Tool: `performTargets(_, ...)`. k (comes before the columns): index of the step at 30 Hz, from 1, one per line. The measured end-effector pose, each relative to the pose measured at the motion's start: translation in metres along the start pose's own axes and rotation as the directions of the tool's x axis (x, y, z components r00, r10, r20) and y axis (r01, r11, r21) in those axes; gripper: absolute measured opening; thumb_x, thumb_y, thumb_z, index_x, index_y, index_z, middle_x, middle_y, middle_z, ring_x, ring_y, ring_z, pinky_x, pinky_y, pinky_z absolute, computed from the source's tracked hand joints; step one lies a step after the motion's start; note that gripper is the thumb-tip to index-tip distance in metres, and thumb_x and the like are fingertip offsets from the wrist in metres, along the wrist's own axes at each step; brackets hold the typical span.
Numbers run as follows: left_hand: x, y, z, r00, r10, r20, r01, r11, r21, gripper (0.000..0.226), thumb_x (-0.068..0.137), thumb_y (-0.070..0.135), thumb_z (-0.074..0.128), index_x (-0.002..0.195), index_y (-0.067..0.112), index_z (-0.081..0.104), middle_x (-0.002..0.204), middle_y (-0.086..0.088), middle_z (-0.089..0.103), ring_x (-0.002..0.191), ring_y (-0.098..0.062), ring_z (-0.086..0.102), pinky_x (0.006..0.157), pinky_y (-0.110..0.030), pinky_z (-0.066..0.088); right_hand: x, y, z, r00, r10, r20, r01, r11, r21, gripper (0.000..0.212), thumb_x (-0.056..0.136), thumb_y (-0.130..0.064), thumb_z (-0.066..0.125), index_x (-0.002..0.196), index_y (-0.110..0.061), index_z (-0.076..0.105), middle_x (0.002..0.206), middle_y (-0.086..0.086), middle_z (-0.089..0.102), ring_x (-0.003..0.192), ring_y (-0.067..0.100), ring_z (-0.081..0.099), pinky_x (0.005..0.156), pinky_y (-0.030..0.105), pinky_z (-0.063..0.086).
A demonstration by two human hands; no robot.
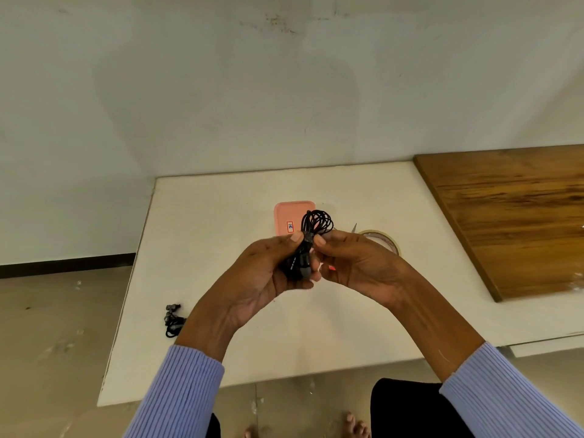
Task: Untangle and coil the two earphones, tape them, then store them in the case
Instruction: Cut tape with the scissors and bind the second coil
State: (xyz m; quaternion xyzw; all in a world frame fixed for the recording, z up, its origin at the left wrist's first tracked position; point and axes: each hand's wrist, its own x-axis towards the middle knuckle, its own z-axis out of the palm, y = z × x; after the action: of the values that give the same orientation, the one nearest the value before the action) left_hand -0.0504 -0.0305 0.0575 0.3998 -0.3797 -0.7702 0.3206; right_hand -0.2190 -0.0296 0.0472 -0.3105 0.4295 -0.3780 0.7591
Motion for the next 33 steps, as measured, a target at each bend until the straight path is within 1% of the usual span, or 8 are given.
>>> performTargets(4, 0.002, -0.003, -0.001, 0.997, -0.075, -0.029, 0.074, 0.997, -0.019, 0.033, 0.089, 0.034, 0.049, 0.083, 0.004, 0.064, 0.059, -0.004, 0.061, 0.055, -0.016, 0.061, 0.057, -0.025, 0.053, -0.001, 0.000, 0.000, 0.999, -0.030, -0.030, 0.030, 1.000, 0.001, 0.007, 0.071, -0.017, 0.066, 0.077, -0.015, 0.070, 0.072, -0.003, 0.065, 0.068, 0.006, 0.059, 0.055, 0.017, 0.047)
performTargets(8, 0.007, -0.005, 0.003, 0.998, -0.055, -0.032, 0.045, 0.968, -0.246, 0.032, 0.084, 0.032, 0.053, 0.069, 0.006, 0.063, 0.049, -0.002, 0.049, 0.046, -0.013, 0.050, 0.050, -0.024, 0.049, 0.001, -0.001, 0.000, 0.999, -0.043, 0.018, 0.041, 0.997, 0.067, 0.009, 0.075, -0.015, 0.062, 0.076, -0.014, 0.071, 0.076, 0.000, 0.066, 0.073, 0.009, 0.062, 0.061, 0.019, 0.050)
performTargets(13, 0.010, -0.004, 0.005, 0.998, -0.046, 0.050, 0.062, 0.927, -0.369, 0.029, 0.082, 0.031, 0.049, 0.071, 0.006, 0.058, 0.043, 0.002, 0.042, 0.040, -0.009, 0.044, 0.047, -0.022, 0.047, 0.006, -0.001, 0.003, 0.998, 0.051, 0.049, -0.052, 0.998, 0.034, 0.048, 0.077, -0.029, 0.069, 0.117, -0.006, 0.059, 0.108, 0.015, 0.053, 0.087, 0.019, 0.052, 0.067, 0.021, 0.047)
performTargets(18, 0.004, -0.002, 0.007, 0.994, -0.056, 0.092, 0.086, 0.928, -0.362, 0.027, 0.080, 0.030, 0.050, 0.068, 0.006, 0.057, 0.041, 0.003, 0.039, 0.038, -0.009, 0.040, 0.046, -0.021, 0.044, 0.005, 0.001, 0.002, 0.994, 0.030, 0.106, -0.032, 0.999, 0.025, 0.034, 0.081, -0.029, 0.064, 0.109, -0.010, 0.062, 0.110, 0.018, 0.050, 0.091, 0.023, 0.052, 0.072, 0.028, 0.045)
performTargets(23, 0.003, -0.002, 0.004, 0.989, -0.121, 0.085, 0.136, 0.971, -0.198, 0.033, 0.095, 0.031, 0.041, 0.076, 0.008, 0.054, 0.045, 0.001, 0.046, 0.041, -0.011, 0.046, 0.048, -0.023, 0.045, 0.001, 0.003, 0.003, 0.999, -0.001, 0.043, 0.001, 1.000, 0.002, 0.012, 0.080, -0.021, 0.060, 0.084, -0.016, 0.071, 0.076, -0.001, 0.065, 0.069, 0.010, 0.060, 0.063, 0.022, 0.047)
performTargets(27, 0.002, -0.004, -0.002, 0.986, -0.159, -0.056, 0.167, 0.964, 0.209, 0.049, 0.093, 0.049, 0.041, 0.091, 0.010, 0.070, 0.076, -0.006, 0.074, 0.066, -0.018, 0.069, 0.061, -0.025, 0.048, 0.002, 0.004, 0.002, 1.000, 0.011, -0.025, -0.012, 0.998, -0.055, 0.022, 0.075, -0.024, 0.064, 0.092, -0.013, 0.071, 0.086, 0.007, 0.061, 0.073, 0.016, 0.056, 0.062, 0.022, 0.052)
performTargets(30, 0.004, -0.008, -0.006, 0.969, -0.023, -0.247, 0.105, 0.940, 0.325, 0.041, 0.086, 0.048, 0.055, 0.092, 0.010, 0.070, 0.078, -0.002, 0.075, 0.073, -0.013, 0.072, 0.065, -0.025, 0.053, 0.002, 0.005, 0.001, 0.990, 0.013, -0.139, -0.027, 0.995, -0.095, 0.014, 0.074, -0.020, 0.067, 0.085, -0.014, 0.072, 0.080, 0.002, 0.064, 0.072, 0.010, 0.057, 0.060, 0.018, 0.051)
performTargets(33, 0.006, -0.012, -0.012, 0.931, 0.168, -0.323, -0.058, 0.944, 0.325, 0.024, 0.087, 0.026, 0.063, 0.090, 0.004, 0.072, 0.077, -0.007, 0.074, 0.074, -0.015, 0.072, 0.067, -0.028, 0.059, 0.005, 0.009, 0.003, 0.971, -0.018, -0.238, -0.018, 0.988, -0.151, 0.005, 0.080, -0.014, 0.068, 0.083, -0.014, 0.072, 0.069, -0.006, 0.068, 0.067, 0.005, 0.060, 0.057, 0.016, 0.048)
